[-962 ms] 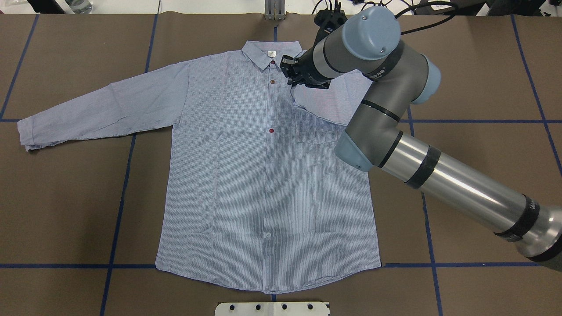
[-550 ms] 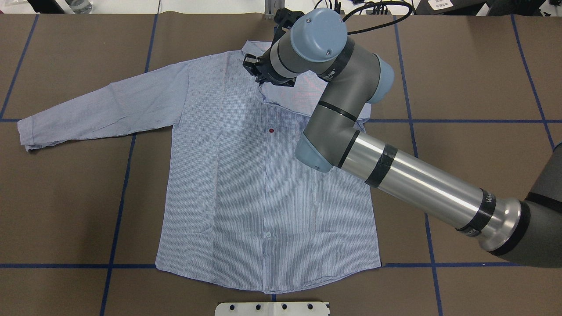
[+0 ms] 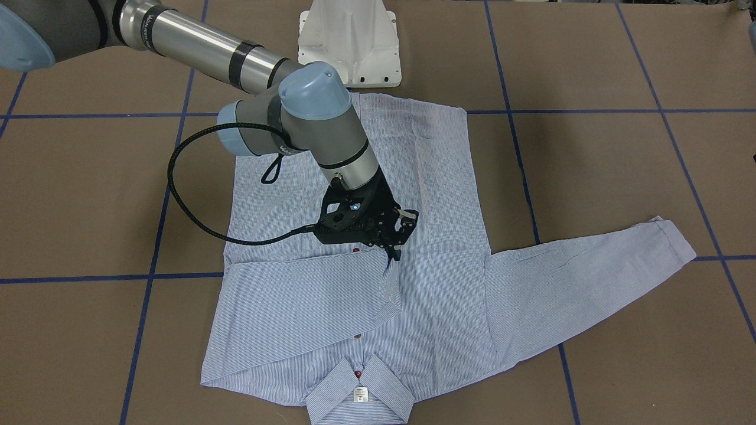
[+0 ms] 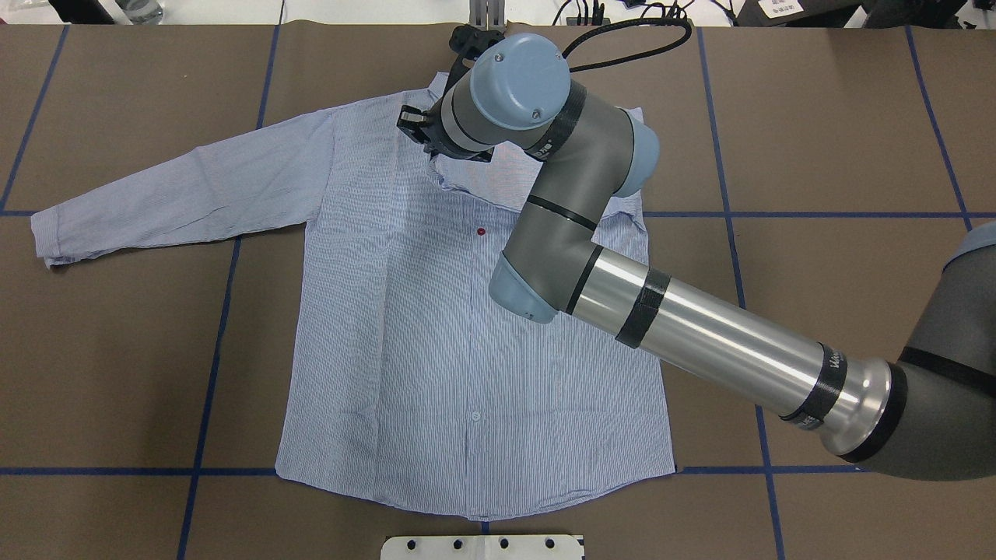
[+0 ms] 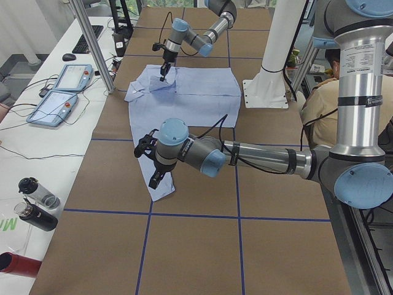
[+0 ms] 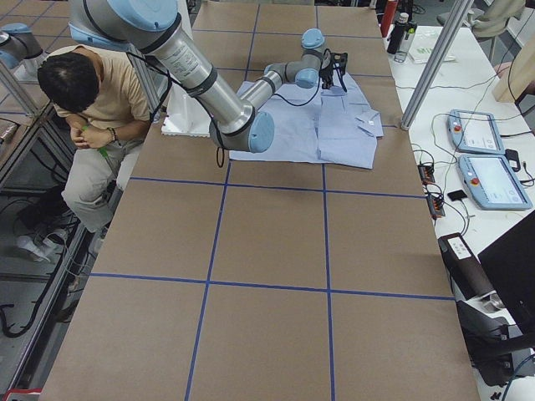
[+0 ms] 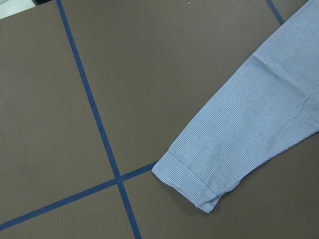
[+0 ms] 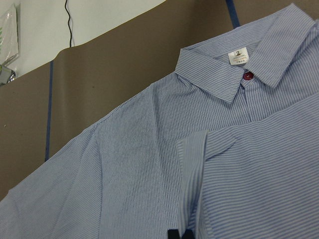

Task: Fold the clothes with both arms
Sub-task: 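Lay the sleeve down near the collar and open the right gripper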

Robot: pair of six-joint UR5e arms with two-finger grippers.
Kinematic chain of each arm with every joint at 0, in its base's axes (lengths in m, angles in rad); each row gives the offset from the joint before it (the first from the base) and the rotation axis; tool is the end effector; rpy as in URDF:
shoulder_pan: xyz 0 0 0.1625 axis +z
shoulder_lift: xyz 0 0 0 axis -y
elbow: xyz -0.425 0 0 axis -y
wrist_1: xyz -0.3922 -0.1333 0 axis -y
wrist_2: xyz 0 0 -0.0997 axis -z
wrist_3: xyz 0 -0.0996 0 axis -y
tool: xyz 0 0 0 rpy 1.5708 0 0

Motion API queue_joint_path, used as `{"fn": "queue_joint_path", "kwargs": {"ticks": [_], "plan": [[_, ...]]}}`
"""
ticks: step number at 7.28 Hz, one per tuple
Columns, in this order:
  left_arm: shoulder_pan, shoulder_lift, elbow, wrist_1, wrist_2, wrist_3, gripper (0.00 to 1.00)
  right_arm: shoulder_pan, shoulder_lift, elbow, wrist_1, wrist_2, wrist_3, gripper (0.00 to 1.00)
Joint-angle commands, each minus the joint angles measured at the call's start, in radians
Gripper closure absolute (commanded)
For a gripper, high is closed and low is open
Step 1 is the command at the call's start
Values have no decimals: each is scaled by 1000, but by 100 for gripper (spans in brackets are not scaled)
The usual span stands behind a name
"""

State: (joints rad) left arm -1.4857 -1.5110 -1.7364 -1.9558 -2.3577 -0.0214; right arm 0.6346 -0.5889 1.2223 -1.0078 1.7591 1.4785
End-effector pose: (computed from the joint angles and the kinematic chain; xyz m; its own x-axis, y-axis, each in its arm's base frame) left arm -0.0213 -0.4893 0.5603 0.6766 0.3737 -0.6345 -0.0605 0.8870 0.4579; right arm -0.5739 -0.5649 0.1094 0.3340 0.1335 0.9331 -0.4130 0.9105 0.0176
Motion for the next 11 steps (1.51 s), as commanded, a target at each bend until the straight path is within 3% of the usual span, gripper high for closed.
{"fn": "queue_joint_path", "kwargs": {"ticks": [1, 5, 6, 7, 9, 11], "plan": [[1, 0, 0, 0, -2, 0, 0, -15, 14, -9, 0, -27, 0, 100], [1, -2, -2, -2, -2, -6, 0, -35, 66, -73, 0, -76, 2, 100], [1, -2, 0, -2, -2, -6, 0, -39, 66, -76, 0, -84, 2, 76], [2, -2, 0, -5, 0, -5, 0, -64, 66, -79, -2, -140, 2, 1], [19, -11, 18, -18, 0, -15, 0, -79, 90, -84, -38, -170, 8, 0], [120, -108, 92, -63, 5, -130, 1, -78, 136, -16, -257, -164, 8, 0]]}}
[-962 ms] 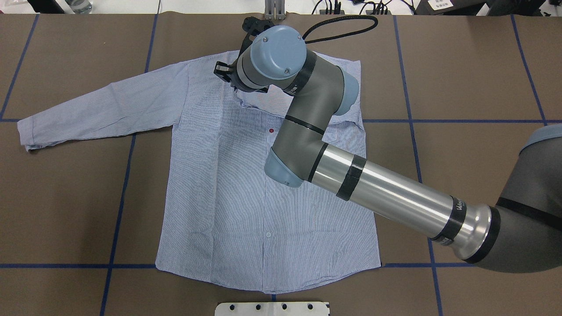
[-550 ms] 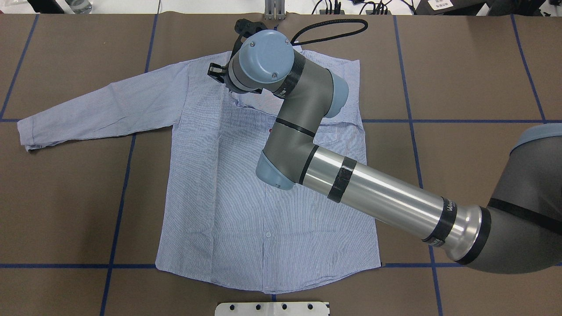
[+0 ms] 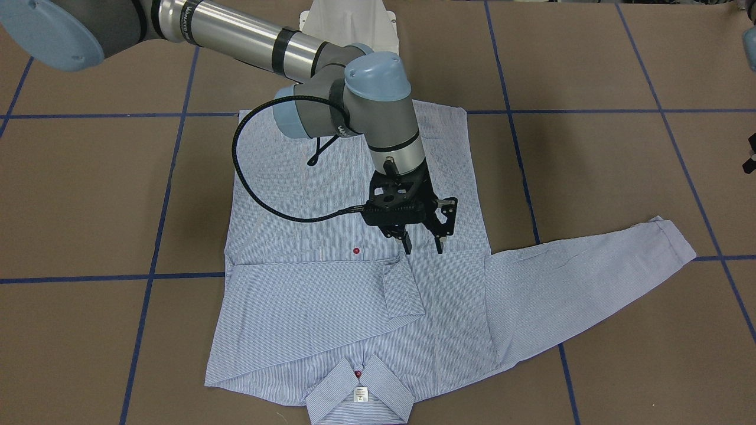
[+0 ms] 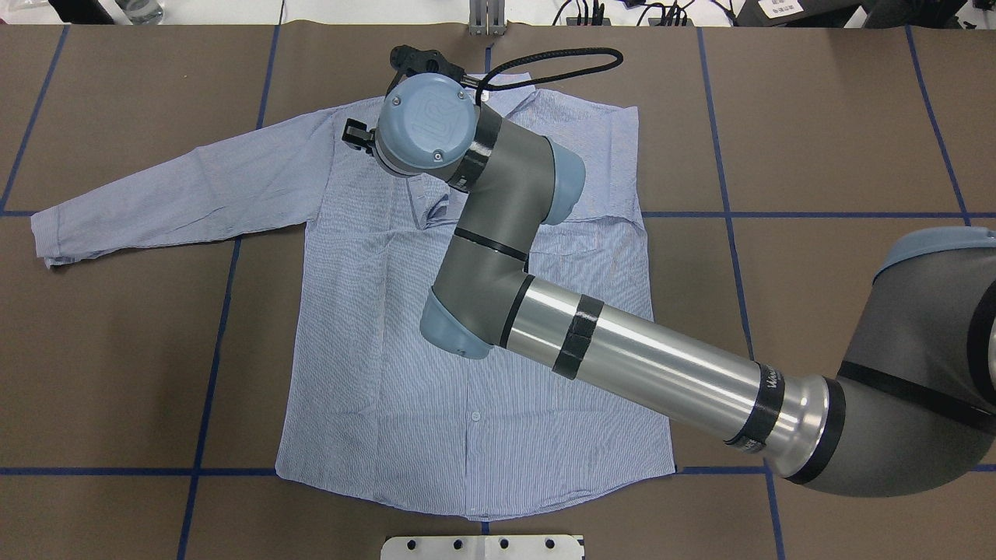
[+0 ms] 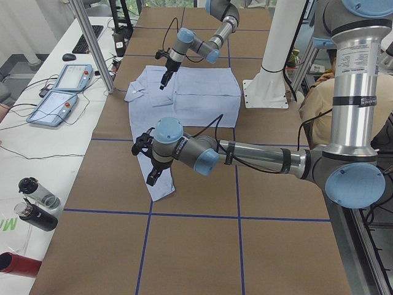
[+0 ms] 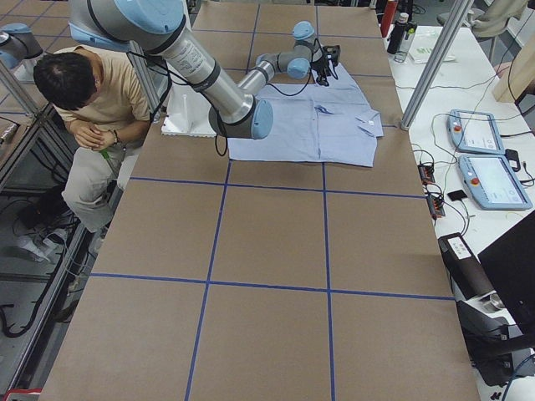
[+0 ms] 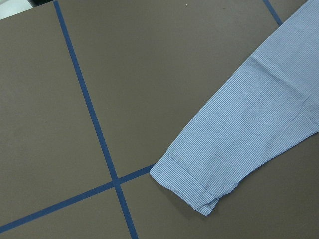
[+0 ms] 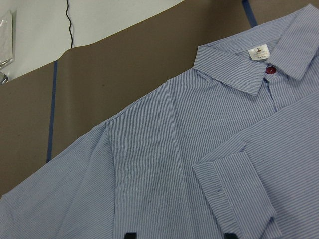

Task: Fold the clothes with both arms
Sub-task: 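Lay the sleeve down near the collar and open the right gripper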

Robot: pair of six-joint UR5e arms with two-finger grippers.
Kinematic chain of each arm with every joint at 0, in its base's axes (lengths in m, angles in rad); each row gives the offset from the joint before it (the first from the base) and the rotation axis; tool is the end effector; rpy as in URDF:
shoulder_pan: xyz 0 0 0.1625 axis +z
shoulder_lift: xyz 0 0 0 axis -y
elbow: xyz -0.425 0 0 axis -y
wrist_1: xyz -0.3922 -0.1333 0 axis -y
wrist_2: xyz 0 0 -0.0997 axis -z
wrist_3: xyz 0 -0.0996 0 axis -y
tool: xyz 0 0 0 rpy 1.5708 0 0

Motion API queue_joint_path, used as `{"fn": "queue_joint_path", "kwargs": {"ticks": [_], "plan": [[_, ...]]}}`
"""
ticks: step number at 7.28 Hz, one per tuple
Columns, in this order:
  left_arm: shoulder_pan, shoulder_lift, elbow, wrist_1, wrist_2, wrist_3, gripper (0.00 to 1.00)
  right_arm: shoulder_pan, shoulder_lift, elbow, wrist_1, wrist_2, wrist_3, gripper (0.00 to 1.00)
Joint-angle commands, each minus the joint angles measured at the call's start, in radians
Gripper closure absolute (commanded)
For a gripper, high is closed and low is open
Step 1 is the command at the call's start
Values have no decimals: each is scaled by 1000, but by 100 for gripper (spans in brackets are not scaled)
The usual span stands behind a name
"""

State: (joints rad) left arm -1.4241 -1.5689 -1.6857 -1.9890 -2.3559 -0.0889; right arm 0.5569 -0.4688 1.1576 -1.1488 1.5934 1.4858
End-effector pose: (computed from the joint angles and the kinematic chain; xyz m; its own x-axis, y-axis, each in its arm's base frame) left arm 0.0124 -0.5143 0.5535 0.6560 0.3801 -0.6521 -0.0681 0.8902 0.4505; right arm -0.6229 -0.5422 0.0601 0.4189 0.1608 0.8937 -0.4774 0.8762 0.0661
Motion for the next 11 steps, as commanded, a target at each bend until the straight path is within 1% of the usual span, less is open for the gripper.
{"fn": "queue_joint_path", "kwargs": {"ticks": [1, 2, 3, 4, 5, 6, 7, 8, 10, 11], "plan": [[79, -84, 105, -49, 3, -108, 1, 1, -23, 156, -226, 17, 1, 0], [80, -91, 144, -51, 3, -141, 1, 4, -128, 282, -256, 63, 1, 0], [83, -141, 218, -50, 0, -152, 1, 15, -230, 380, -258, 72, -1, 0], [83, -201, 336, -54, 0, -163, 1, 36, -275, 416, -259, 95, -1, 0], [85, -221, 397, -68, 0, -217, 4, 44, -300, 441, -259, 94, 1, 0], [83, -233, 450, -92, -2, -250, 4, 53, -333, 486, -259, 96, 1, 0], [85, -238, 496, -135, -6, -258, 9, 57, -346, 504, -258, 96, 1, 0], [85, -232, 507, -201, -19, -390, 18, 58, -346, 507, -258, 96, 1, 0], [89, -223, 605, -420, -109, -574, 19, 60, -349, 523, -258, 96, 1, 0], [135, -223, 619, -488, -106, -663, 19, 60, -349, 524, -258, 96, 1, 0]]}}
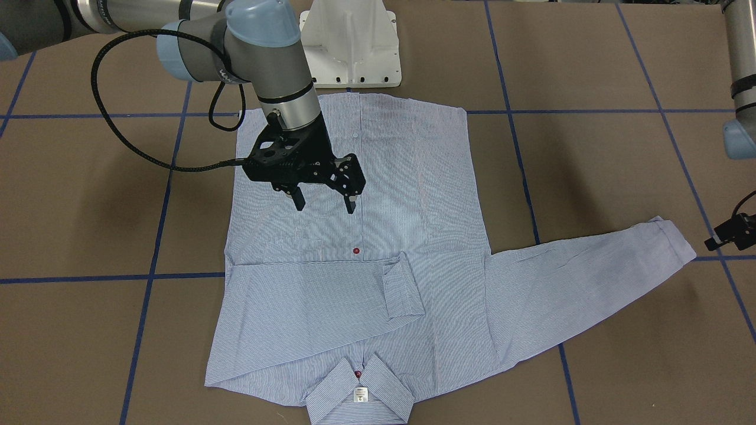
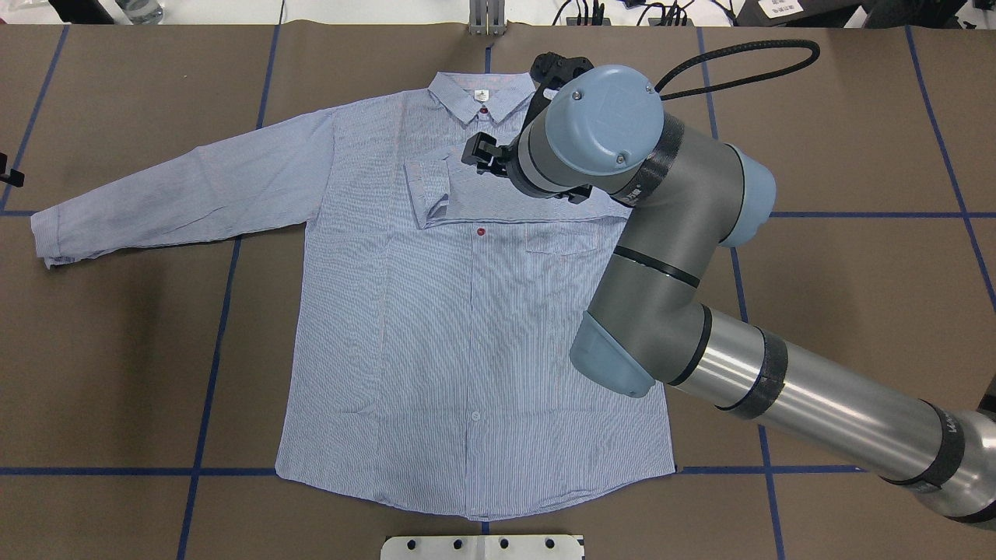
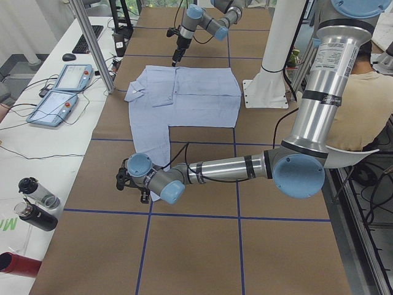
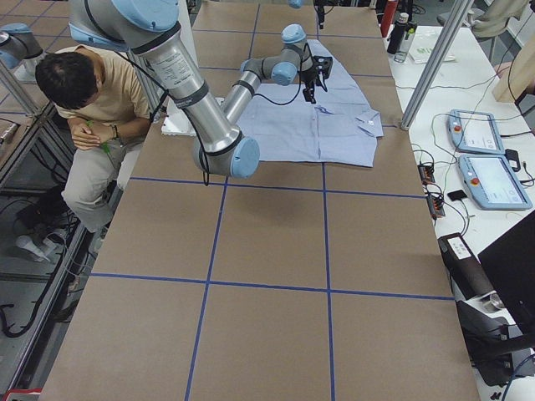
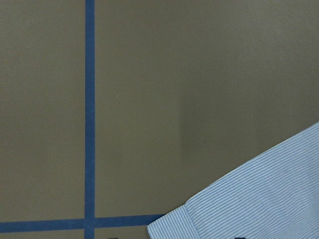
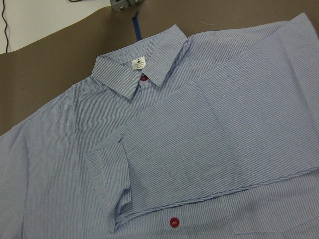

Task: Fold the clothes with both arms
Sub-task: 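Grasp the other sleeve cuff with the left gripper while the right holds still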

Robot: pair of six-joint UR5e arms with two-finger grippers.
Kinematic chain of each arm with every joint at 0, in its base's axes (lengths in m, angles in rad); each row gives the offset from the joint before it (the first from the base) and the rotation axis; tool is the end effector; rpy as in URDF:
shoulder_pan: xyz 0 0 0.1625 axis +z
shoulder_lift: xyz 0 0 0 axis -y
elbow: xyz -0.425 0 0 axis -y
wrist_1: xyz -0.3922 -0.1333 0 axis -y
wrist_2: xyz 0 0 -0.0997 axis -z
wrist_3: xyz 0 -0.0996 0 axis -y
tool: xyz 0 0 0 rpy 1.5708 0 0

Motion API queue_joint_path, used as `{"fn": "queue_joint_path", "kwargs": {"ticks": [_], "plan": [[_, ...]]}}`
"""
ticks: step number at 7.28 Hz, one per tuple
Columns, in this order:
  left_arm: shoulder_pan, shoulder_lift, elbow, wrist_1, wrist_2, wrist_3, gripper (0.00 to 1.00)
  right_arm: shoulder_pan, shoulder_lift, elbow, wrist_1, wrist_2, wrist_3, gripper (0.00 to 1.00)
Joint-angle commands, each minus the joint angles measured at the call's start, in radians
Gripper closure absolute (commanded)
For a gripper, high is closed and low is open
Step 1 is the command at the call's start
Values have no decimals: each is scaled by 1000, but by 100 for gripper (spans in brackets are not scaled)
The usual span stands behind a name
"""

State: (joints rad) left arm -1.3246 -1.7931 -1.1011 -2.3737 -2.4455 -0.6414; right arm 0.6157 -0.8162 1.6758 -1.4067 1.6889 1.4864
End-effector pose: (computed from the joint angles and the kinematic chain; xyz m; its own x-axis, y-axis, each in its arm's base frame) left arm 0.0892 -0.5884 0.6748 0.5432 -0.0533 -0.8379 0.1472 0.9886 0.0325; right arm -0.4878 -0.4940 0.1413 0.4646 0.2261 0.8562 -0.4538 0.8910 0.0109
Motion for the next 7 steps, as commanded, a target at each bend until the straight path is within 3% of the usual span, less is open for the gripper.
{"fn": "queue_joint_path", "kwargs": {"ticks": [1, 5, 7], "plan": [[65, 12, 58, -152, -15, -139, 19, 1, -3, 7, -2, 0, 2, 0], [113, 53, 50, -220, -10, -172, 35, -1, -12, 10, 9, 0, 55, 0], [113, 57, 58, -239, -10, -176, 36, -1, -12, 9, 9, 0, 57, 0]]}}
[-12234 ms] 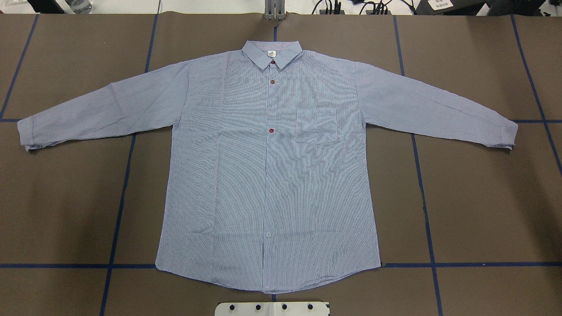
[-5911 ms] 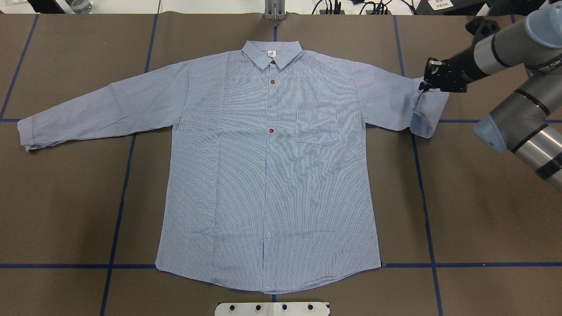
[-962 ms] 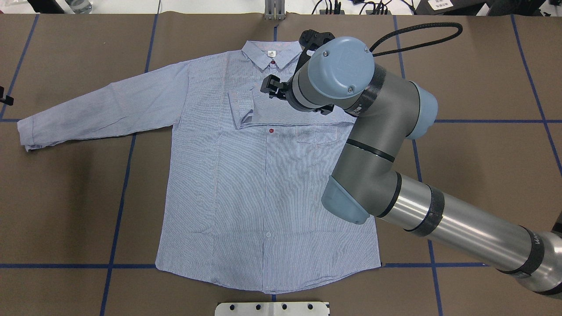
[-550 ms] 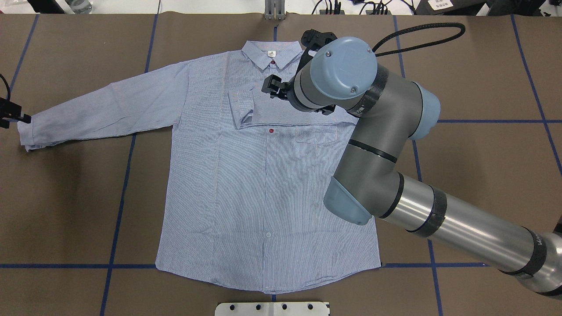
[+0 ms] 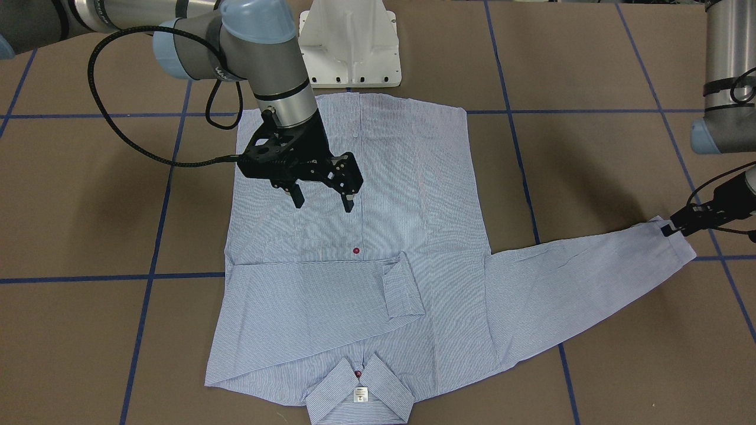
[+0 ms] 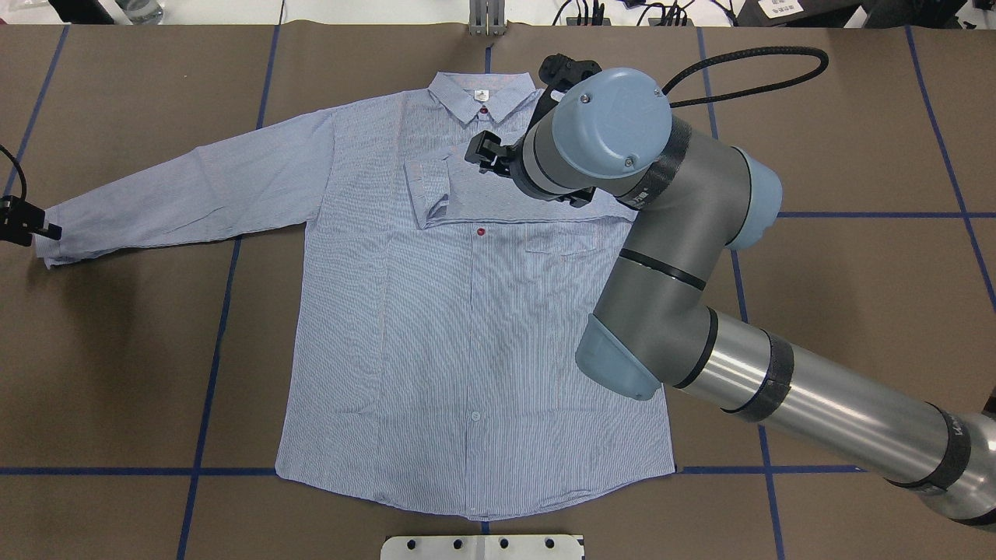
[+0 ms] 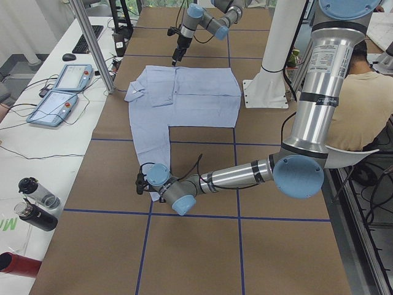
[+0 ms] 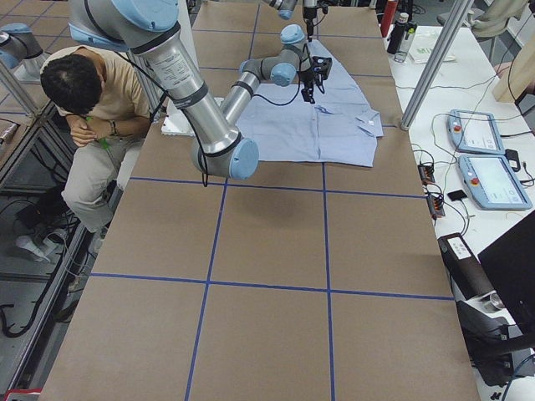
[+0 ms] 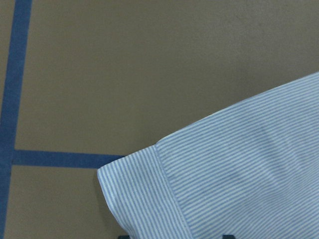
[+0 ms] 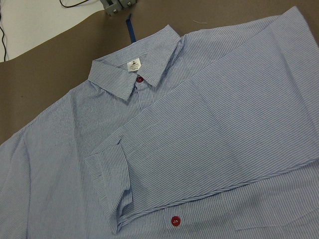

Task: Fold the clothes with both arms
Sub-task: 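Grasp the other sleeve cuff with the left gripper while the right holds still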

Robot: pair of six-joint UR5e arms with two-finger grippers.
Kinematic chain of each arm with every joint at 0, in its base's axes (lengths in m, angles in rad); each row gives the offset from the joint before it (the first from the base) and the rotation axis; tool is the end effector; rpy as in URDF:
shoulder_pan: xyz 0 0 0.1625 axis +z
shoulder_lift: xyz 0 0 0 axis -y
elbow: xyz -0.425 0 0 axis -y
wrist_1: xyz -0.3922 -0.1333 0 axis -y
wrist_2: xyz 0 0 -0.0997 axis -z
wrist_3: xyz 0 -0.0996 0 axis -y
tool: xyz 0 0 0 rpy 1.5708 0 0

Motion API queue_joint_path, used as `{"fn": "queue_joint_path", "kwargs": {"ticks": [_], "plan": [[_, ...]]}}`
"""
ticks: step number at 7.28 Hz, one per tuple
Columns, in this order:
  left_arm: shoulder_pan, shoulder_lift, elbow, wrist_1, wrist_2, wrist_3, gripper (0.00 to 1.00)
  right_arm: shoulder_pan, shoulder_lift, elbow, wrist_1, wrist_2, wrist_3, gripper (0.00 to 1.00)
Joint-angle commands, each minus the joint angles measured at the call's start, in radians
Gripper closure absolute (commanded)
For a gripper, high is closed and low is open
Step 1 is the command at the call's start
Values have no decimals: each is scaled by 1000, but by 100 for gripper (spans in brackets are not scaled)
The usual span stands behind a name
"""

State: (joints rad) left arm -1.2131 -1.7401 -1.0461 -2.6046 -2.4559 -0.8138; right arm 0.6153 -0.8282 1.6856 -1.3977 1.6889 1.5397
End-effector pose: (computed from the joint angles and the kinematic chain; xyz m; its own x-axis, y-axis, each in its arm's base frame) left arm 0.1422 -0.5410 0.7044 0.4887 -0.0654 -0.8700 0.1203 0.9927 -0.0071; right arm -0.4852 -0.4919 0.1444 0.4351 0.2697 0.8590 -0.4774 0.8780 -0.0339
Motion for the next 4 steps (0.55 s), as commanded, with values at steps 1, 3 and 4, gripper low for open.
{"fn": "queue_joint_path", "kwargs": {"ticks": [1, 3, 4], "plan": [[1, 14, 0, -8, 0, -5, 36, -2, 0, -1, 2, 0, 5, 0], [1, 27, -2, -9, 2, -4, 40, -2, 0, -1, 2, 0, 3, 0], [1, 27, 0, -8, 2, -8, 53, -2, 1, -1, 2, 0, 3, 0]]}}
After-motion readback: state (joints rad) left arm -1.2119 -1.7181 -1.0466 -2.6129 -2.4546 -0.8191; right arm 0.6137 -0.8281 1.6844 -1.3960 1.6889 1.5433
